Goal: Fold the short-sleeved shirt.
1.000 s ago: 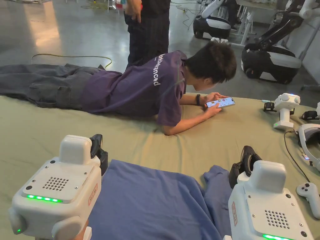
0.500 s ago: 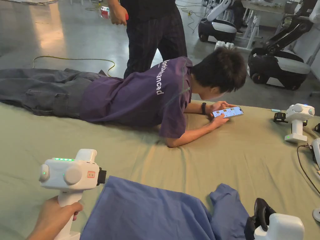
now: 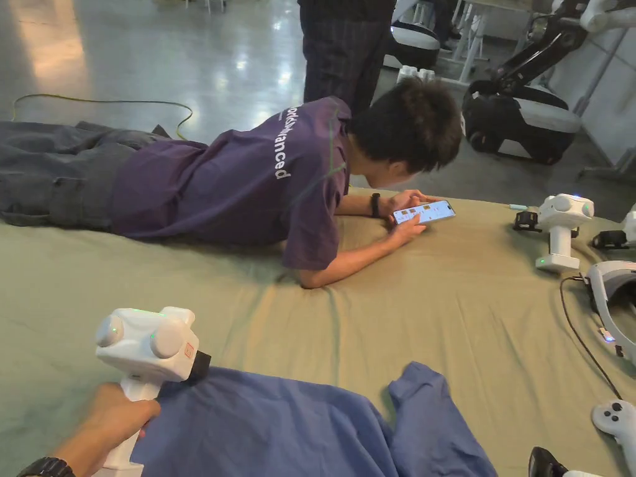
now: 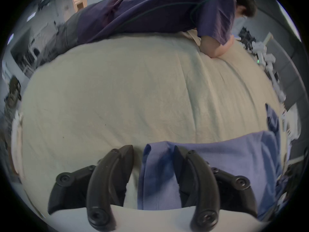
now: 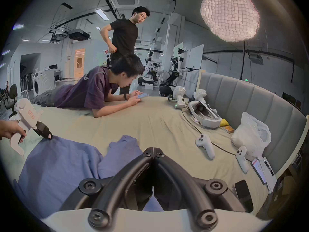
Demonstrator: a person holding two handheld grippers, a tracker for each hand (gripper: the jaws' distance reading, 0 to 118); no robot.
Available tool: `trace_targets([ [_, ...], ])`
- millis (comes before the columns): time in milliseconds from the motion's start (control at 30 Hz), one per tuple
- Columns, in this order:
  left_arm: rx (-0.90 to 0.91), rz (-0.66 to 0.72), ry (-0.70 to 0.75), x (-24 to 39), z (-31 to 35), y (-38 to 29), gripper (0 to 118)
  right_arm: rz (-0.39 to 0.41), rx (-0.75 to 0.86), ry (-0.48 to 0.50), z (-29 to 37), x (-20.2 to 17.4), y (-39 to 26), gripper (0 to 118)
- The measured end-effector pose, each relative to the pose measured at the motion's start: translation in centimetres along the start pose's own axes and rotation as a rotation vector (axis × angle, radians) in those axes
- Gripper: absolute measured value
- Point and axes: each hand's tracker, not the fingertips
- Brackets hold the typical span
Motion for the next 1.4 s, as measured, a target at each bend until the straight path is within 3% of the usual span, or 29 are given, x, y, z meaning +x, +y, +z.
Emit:
trace_targets([
  [100, 0.008, -0.122, 0.002, 1.8, 0.3, -0.5, 9, 0.031, -0.144, 0.003, -2.5, 1.3, 0.1, 0],
  [167, 0.012, -0.13, 0.014, 2.0, 0.9, -1.1, 6, 0.058, -0.267, 0.035, -4.8, 1.9, 0.1, 4],
  [233, 0.02, -0.114, -0.013, 1.6, 1.8, -1.5, 6, 0.062, -0.387, 0.076, -7.6, 2.5, -0.2, 37],
  [267, 0.023, -0.098, -0.039, 1.3, 2.4, -1.7, 6, 0.063, -0.461, 0.121, -9.0, 2.8, -0.5, 49],
  [300, 0.042, -0.083, -0.04, 0.9, 3.2, -2.0, 6, 0.07, -0.484, 0.14, -10.2, 2.8, -0.6, 55],
  [400, 0.082, -0.064, -0.049, 0.0, 5.3, -3.1, 6, 0.13, -0.548, 0.163, -13.0, 2.2, -0.8, 56],
  [533, 0.127, -0.032, -0.061, -1.0, 7.5, -4.4, 6, 0.133, -0.633, 0.201, -16.6, 1.1, -1.3, 61],
  [700, 0.139, -0.004, -0.072, -1.1, 8.8, -6.0, 6, 0.109, -0.701, 0.198, -18.6, 0.2, -2.1, 56],
  [733, 0.138, -0.002, -0.072, -1.1, 8.9, -6.3, 6, 0.08, -0.706, 0.184, -18.5, 0.3, -1.8, 44],
  [800, 0.135, 0.0, -0.068, -1.0, 9.0, -6.8, 6, 0.028, -0.706, 0.174, -18.0, 0.2, -1.6, 3],
  [967, 0.14, 0.013, -0.074, -0.8, 9.7, -7.7, 6, 0.081, -0.644, 0.181, -16.6, -0.3, -2.2, 2],
  [1067, 0.173, 0.019, -0.073, -1.4, 11.2, -8.2, 6, 0.026, -0.542, 0.141, -14.3, 1.0, -1.0, 2],
  [1233, 0.262, 0.053, -0.072, -3.2, 14.9, -8.3, 6, 0.048, -0.363, 0.089, -10.3, 4.0, 3.4, 2],
  [1400, 0.353, 0.065, -0.07, -4.9, 19.9, -8.6, 6, 0.021, -0.244, 0.06, -6.3, 7.5, 8.2, 2],
])
